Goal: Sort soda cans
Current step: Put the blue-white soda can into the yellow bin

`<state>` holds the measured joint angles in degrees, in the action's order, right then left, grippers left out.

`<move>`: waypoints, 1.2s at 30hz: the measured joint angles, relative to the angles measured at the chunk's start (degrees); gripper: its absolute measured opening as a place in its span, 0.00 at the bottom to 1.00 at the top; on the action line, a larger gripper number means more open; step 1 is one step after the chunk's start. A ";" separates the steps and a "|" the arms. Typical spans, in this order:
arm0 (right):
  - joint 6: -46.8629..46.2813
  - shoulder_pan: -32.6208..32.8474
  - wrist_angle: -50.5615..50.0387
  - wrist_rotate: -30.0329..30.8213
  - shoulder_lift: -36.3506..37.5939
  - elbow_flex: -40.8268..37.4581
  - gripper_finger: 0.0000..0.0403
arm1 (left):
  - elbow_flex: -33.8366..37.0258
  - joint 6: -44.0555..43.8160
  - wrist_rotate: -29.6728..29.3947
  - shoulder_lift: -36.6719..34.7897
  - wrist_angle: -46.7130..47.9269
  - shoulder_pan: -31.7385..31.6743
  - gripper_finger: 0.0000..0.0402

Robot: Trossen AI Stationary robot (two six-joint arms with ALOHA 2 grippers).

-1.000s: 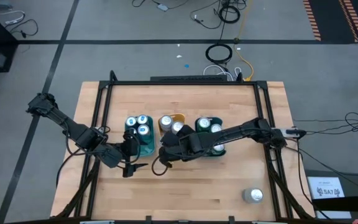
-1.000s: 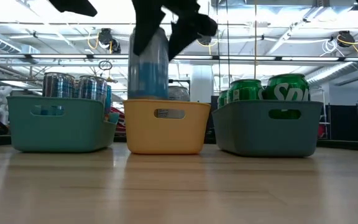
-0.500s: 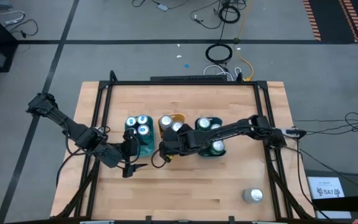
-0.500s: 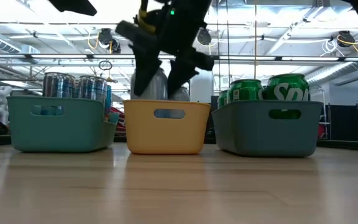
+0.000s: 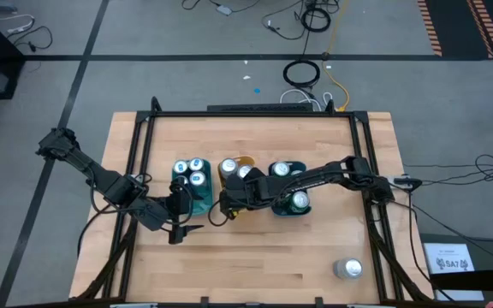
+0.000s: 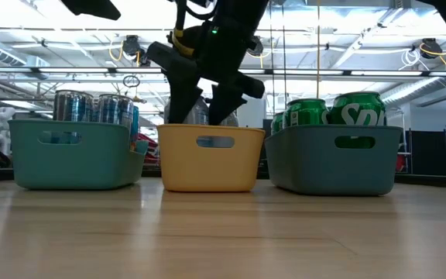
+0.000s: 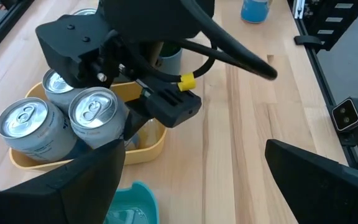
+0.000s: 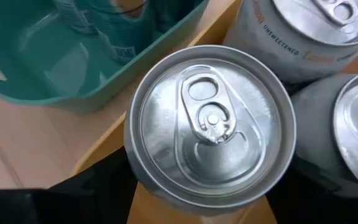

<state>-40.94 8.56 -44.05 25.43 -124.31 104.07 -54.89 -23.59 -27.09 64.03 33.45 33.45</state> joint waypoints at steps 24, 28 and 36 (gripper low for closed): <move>-9.95 1.66 -30.63 -6.06 2.41 25.73 0.93 | 0.00 0.06 -0.37 0.00 0.00 0.00 0.99; -18.94 7.34 -38.12 -5.02 2.45 28.61 0.93 | 0.00 0.04 -0.35 0.01 0.01 0.00 0.99; -44.87 24.44 -45.91 -3.26 5.74 21.30 0.93 | 0.00 0.04 -1.06 0.00 0.06 -0.03 0.99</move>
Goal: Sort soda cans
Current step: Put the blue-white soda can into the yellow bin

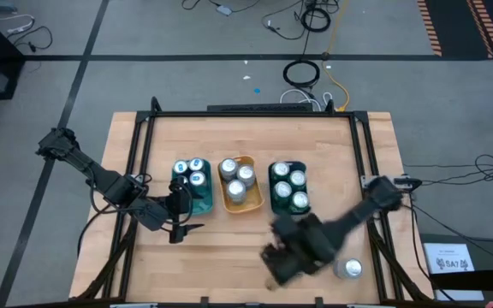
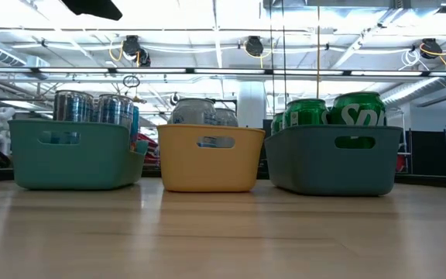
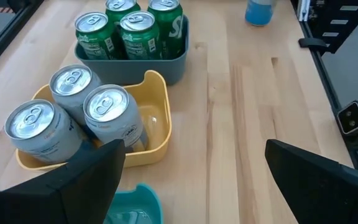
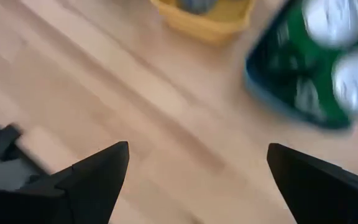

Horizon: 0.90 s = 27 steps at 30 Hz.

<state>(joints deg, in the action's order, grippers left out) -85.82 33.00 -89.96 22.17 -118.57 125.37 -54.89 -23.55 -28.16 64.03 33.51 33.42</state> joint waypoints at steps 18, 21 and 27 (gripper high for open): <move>-45.05 26.64 -0.10 -15.33 15.44 -24.45 0.93 | 0.00 -0.13 -1.86 0.02 -0.19 -2.49 0.99; -44.42 29.13 -0.01 -17.79 14.34 -24.45 0.93 | 0.00 -0.17 -2.37 0.02 -0.18 -2.71 0.99; -45.10 33.61 0.03 -17.75 12.78 -25.05 0.93 | 0.00 -1.62 -3.27 0.02 -0.07 -2.73 0.99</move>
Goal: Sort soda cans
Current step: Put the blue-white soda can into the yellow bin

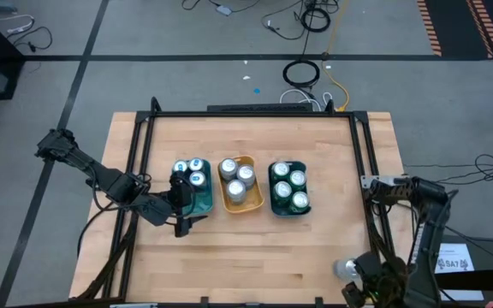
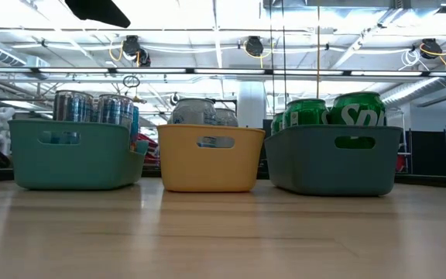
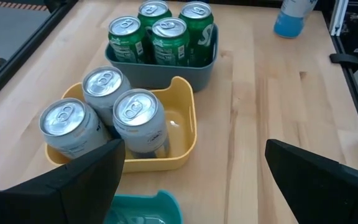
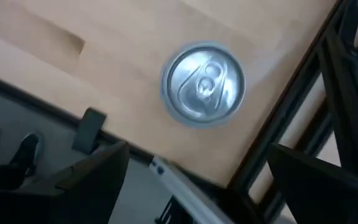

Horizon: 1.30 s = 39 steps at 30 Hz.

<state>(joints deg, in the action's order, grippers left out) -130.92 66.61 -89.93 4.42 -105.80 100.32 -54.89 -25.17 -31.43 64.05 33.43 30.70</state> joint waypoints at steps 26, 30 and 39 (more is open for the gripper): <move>1.32 1.59 16.40 7.46 -0.35 -21.52 0.90 | 0.00 -4.52 -0.10 0.00 0.02 0.00 0.99; 1.30 1.33 16.51 7.44 -0.31 -21.52 0.75 | 0.00 -4.52 -0.10 0.00 0.02 0.00 0.99; 2.65 -0.57 13.65 8.11 -0.39 -16.97 0.68 | 0.00 -4.47 -0.10 0.00 0.02 0.00 0.99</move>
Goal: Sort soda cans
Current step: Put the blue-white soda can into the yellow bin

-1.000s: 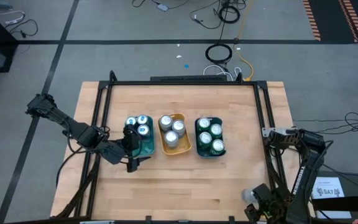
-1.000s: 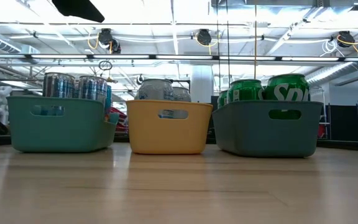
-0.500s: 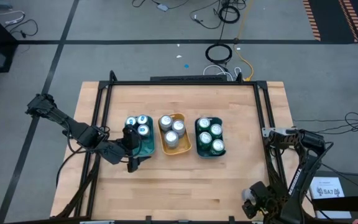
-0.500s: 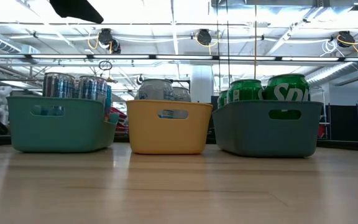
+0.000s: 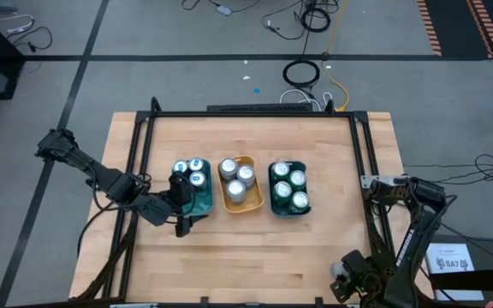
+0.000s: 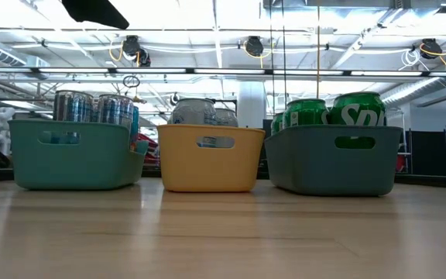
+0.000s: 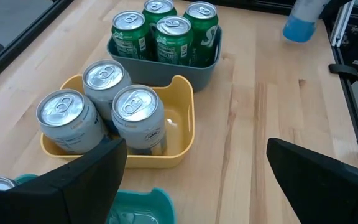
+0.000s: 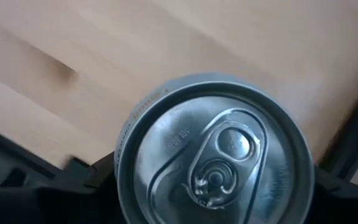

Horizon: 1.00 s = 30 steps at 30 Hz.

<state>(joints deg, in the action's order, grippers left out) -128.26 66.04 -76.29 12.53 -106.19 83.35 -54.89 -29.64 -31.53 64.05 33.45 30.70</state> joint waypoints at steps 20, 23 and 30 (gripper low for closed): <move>61.39 -34.84 -4.43 26.85 0.11 24.96 0.70 | 0.00 0.34 0.01 0.00 -0.01 0.01 0.99; 70.05 -41.40 1.74 22.29 0.09 24.02 0.70 | 0.00 0.34 0.00 0.00 -0.01 0.00 0.99; 76.84 -51.30 10.50 13.17 -1.35 19.97 0.70 | 0.00 0.39 0.02 0.00 0.03 0.00 0.99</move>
<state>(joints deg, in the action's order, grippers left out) -51.42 14.74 -65.79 25.70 -107.54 103.32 -54.89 -29.24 -31.51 64.05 33.48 30.70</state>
